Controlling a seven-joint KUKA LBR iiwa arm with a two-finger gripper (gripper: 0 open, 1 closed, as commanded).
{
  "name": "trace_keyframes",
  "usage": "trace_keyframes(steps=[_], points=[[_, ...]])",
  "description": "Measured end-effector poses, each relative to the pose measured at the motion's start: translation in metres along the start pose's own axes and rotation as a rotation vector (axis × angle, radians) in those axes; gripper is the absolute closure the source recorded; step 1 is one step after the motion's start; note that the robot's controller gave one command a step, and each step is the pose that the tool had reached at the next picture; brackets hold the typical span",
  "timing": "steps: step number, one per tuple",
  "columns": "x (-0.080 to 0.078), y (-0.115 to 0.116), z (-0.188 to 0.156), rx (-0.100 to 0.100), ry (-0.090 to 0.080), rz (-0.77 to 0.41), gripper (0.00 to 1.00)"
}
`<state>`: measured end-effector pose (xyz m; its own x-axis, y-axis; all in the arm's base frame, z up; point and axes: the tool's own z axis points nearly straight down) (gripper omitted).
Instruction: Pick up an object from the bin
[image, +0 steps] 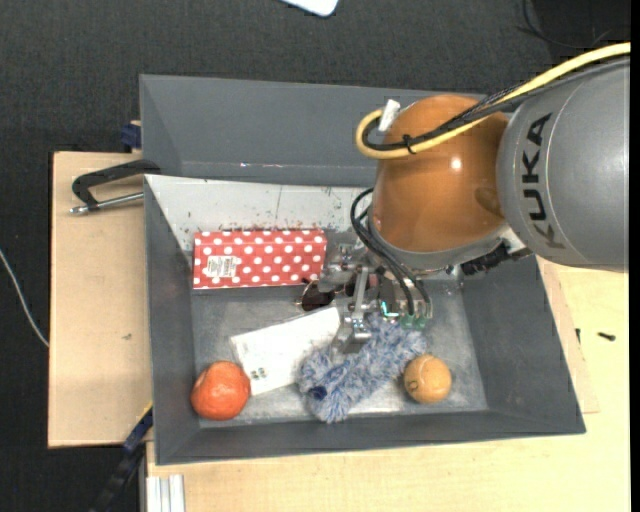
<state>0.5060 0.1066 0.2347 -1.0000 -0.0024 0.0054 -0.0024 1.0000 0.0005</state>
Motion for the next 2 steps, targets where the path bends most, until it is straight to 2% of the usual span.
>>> trace_keyframes(steps=[1,2], points=[[-0.002,-0.001,-0.004,-0.001,-0.008,0.002,0.00],[-0.011,-0.030,0.069,-0.002,-0.012,0.041,0.00]])
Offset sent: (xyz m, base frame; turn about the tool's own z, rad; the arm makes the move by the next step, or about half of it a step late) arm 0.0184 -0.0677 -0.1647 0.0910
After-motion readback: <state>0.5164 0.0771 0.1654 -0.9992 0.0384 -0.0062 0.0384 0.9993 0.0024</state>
